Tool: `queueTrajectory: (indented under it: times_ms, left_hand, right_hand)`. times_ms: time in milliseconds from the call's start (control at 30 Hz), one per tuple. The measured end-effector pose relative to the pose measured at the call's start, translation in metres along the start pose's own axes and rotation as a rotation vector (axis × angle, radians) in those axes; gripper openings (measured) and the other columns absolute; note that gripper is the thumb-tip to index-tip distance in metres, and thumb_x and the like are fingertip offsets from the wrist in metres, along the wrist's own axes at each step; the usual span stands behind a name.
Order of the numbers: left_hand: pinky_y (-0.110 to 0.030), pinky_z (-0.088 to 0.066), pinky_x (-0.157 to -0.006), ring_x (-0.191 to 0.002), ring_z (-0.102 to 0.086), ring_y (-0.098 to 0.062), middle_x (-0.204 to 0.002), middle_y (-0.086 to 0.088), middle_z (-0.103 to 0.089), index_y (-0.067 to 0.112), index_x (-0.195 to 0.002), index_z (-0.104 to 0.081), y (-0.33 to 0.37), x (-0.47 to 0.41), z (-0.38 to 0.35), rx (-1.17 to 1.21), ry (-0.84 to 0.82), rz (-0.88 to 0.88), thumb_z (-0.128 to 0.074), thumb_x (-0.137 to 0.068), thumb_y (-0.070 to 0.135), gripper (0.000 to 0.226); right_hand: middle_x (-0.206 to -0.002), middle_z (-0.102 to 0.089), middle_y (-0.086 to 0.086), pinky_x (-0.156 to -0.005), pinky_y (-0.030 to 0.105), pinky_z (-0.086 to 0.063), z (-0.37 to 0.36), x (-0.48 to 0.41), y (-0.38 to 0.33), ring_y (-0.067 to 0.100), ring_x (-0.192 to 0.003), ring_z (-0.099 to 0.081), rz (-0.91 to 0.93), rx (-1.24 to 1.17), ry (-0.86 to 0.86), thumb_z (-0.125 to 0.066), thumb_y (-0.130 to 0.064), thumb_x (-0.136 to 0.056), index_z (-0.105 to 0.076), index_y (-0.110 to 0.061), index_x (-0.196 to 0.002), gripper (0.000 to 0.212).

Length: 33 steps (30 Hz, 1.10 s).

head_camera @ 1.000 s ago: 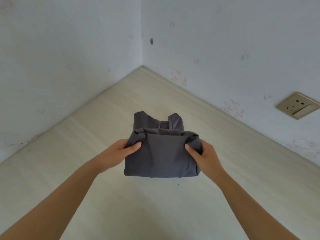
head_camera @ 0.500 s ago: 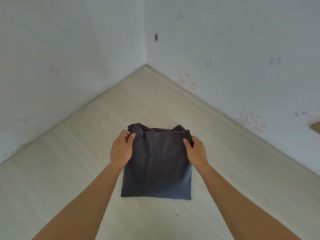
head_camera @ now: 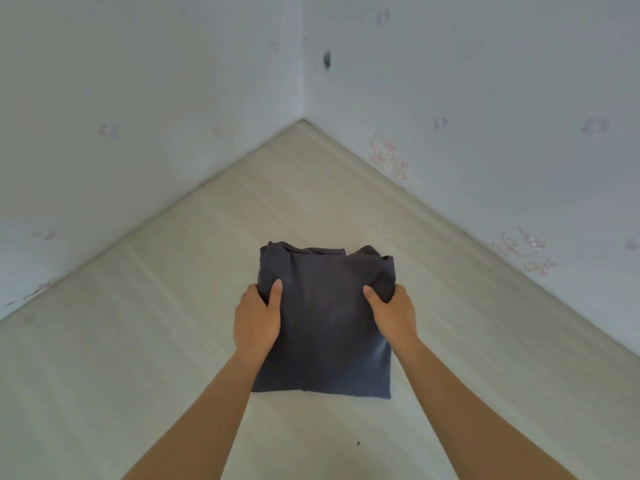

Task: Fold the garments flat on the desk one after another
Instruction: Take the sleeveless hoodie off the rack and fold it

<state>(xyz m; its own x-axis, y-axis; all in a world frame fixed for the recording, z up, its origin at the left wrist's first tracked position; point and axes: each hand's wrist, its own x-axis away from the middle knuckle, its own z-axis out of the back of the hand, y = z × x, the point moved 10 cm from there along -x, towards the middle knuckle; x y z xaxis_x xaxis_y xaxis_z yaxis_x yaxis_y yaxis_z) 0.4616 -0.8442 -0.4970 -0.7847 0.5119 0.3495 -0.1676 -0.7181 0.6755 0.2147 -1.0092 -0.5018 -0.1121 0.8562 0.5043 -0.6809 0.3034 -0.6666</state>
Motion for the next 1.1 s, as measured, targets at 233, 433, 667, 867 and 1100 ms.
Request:
queueTrajectory:
  times_ms: [233,433,667,867,1100]
  left_hand:
    - [-0.032,-0.042,-0.07,-0.081,-0.056,-0.017,-0.093,0.003,-0.058,0.018,-0.101,-0.047,-0.01,0.031,0.002,-0.005,-0.014,-0.034,-0.037,-0.097,0.051,0.035]
    - [-0.034,-0.044,-0.063,-0.075,-0.059,-0.02,-0.082,0.001,-0.059,0.016,-0.096,-0.045,-0.022,0.057,0.014,0.052,-0.058,-0.137,-0.037,-0.1,0.045,0.03]
    - [-0.032,-0.041,-0.059,-0.07,-0.056,-0.016,-0.076,0.003,-0.056,0.017,-0.092,-0.047,-0.038,0.095,0.039,0.056,-0.144,-0.309,-0.04,-0.099,0.043,0.028]
    - [-0.03,-0.04,-0.057,-0.066,-0.054,-0.018,-0.071,0.0,-0.056,0.016,-0.083,-0.047,-0.055,0.158,0.028,0.076,-0.339,-0.415,-0.045,-0.098,0.041,0.029]
    - [-0.029,-0.037,-0.054,-0.063,-0.052,-0.017,-0.068,0.001,-0.054,0.015,-0.082,-0.047,-0.05,0.269,-0.021,0.058,-0.547,-0.585,-0.047,-0.098,0.039,0.029]
  right_hand:
    - [-0.116,-0.054,-0.006,-0.086,0.032,-0.045,-0.008,0.04,0.005,0.02,-0.1,-0.056,0.081,-0.15,-0.033,-0.057,-0.029,-0.094,-0.023,-0.022,-0.142,0.059]
    - [-0.089,-0.061,-0.009,-0.06,0.022,-0.045,0.0,0.096,0.01,0.009,-0.07,-0.062,0.288,-0.065,0.062,-0.045,-0.023,-0.1,-0.017,-0.044,-0.137,0.052]
    - [-0.102,-0.059,-0.024,-0.078,0.02,-0.046,0.006,0.177,0.044,-0.004,-0.088,-0.057,0.315,-0.068,0.238,-0.045,-0.017,-0.1,-0.054,-0.037,-0.112,0.025]
    - [-0.113,-0.06,-0.017,-0.091,0.023,-0.044,0.019,0.266,0.118,0.005,-0.1,-0.054,0.154,-0.133,0.371,-0.045,-0.02,-0.1,-0.062,-0.032,-0.119,0.028]
    - [-0.112,-0.061,-0.018,-0.088,0.022,-0.042,0.078,0.369,0.217,0.006,-0.101,-0.056,0.019,-0.176,0.545,-0.048,-0.018,-0.099,-0.062,-0.032,-0.118,0.027]
